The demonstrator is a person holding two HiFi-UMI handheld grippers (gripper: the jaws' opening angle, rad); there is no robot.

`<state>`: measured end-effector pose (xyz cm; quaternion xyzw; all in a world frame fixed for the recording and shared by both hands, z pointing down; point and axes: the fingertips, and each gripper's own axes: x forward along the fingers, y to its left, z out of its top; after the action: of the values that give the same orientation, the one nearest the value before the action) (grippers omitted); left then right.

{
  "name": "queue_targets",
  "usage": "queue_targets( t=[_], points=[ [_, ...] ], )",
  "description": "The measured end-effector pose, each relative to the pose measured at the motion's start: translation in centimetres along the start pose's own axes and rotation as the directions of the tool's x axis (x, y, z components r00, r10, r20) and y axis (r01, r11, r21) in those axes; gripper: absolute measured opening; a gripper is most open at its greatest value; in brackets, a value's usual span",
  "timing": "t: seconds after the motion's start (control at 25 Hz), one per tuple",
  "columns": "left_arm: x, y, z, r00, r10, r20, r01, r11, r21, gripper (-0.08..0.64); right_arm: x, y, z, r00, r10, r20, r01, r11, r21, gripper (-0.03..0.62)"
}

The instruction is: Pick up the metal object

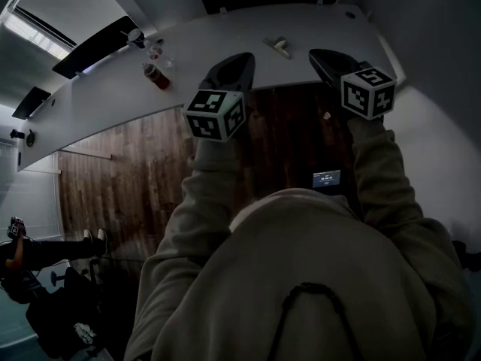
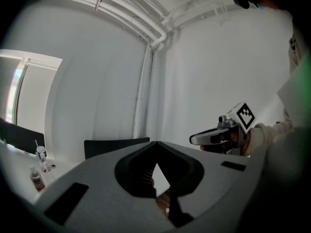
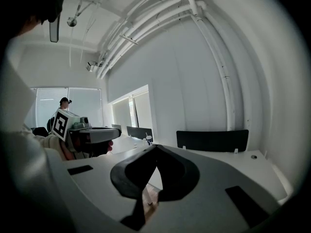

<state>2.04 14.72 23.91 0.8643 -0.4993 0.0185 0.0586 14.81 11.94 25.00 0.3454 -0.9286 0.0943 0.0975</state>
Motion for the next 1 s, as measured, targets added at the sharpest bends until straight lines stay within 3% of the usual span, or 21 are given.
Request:
queue_targets(
  t=[0.6,1.0],
  points=[
    [3.3,-1.4,-1.1,0.999,0.041,-0.030,-0.041,0.999,-0.002,0.003,-0.5,-2.8,-0.8,0.998,0.060,0.002,-0.060,0.998,-0.026,0.018],
    [5.3,-2.0,-2.7,0.998,0.020,-0.063,-0.021,1.000,-0.022,0.003,-1.2,-4.9,-2.1,0.997,0.080,-0.021,-0.078,0.994,0.071,0.018]
  ],
)
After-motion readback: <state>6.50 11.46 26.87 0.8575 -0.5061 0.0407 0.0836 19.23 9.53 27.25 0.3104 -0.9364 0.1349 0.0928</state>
